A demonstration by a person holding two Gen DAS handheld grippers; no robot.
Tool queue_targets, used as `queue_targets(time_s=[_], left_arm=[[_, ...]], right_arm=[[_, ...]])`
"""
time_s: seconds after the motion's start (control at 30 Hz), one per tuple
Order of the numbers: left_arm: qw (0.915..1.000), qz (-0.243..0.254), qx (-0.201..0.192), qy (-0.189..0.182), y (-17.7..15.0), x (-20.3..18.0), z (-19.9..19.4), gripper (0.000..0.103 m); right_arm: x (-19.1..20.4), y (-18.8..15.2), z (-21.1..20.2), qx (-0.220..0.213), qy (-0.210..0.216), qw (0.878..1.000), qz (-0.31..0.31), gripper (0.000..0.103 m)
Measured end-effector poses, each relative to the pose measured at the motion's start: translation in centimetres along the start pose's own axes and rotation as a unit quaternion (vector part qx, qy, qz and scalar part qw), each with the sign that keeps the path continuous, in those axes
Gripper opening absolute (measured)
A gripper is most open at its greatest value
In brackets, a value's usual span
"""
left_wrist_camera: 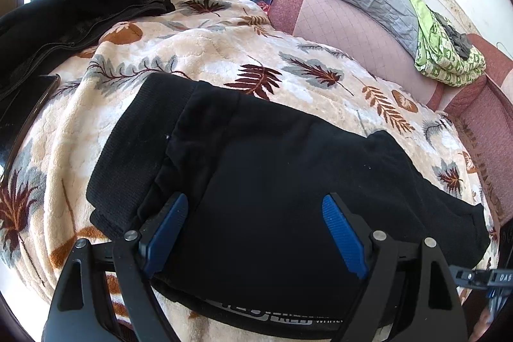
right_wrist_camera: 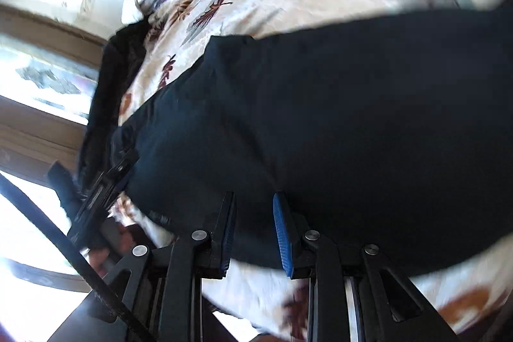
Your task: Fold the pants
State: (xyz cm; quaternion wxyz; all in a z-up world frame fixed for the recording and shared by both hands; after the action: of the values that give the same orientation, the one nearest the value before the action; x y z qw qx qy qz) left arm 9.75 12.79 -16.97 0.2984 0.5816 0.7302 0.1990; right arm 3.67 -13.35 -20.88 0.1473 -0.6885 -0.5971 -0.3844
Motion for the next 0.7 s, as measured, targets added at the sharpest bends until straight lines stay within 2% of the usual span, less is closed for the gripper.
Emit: queue_targets(time_s=[0.1, 0.2, 0.3, 0.4, 0.47, 0.57, 0.7], left_arm=[[1.0, -0.003, 0.001, -0.006, -0.1, 0.1, -0.4, 0.085], [1.0, -0.001, 0.003, -0.005, -0.2, 0.1, -0.6, 0.085], [0.9998, 0.016, 0.005, 0.012, -0.4, -0.2, -0.5, 0.085], [0.9988, 0.033, 0.018, 0.03, -0.7, -0.6, -0.8, 0.085], [0.9991, 0.03, 0.022, 0.02, -0.6, -1.1, -2.1, 0.085], [0.9994, 0.032, 0.013, -0.003, 0.0, -2.6, -4.2, 0.085], [0.9971, 0.07, 0.02, -0.024, 1.1, -6.4, -5.2, 0.085]], right_arm=[[-1.0, -1.0, -1.8, -0.021, -0.001, 1.0, 0.017, 0.024], [-2.9, -1.3, -3.9, -0.048, -0.028, 0.998, 0.036, 0.023], [-4.9, -1.0, -6.6, -0.086, -0.083, 0.992, 0.05, 0.024], [-6.2, -0.7, -9.5, -0.126, -0.098, 0.985, 0.071, 0.035], [-5.8, -0.6, -10.9, -0.15, -0.091, 0.983, 0.061, 0.042], [-5.2, -1.1, -11.7, -0.155, -0.088, 0.983, 0.044, 0.047], [-5.7, -2.6, -11.1, -0.133, -0.087, 0.986, 0.056, 0.05]])
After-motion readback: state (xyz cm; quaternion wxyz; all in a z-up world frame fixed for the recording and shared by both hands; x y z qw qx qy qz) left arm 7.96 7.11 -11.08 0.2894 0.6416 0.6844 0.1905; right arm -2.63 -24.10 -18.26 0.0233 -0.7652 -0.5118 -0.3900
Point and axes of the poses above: each gripper's, at about its wrist camera, not at the fingertips, and z roughly the way its jaws point, x to its left, y to its top, the point moved 10 cm from there along z, roughly the way its jaws point, and after that the axes turned 4 degrees about y, right-handed, at the moved point
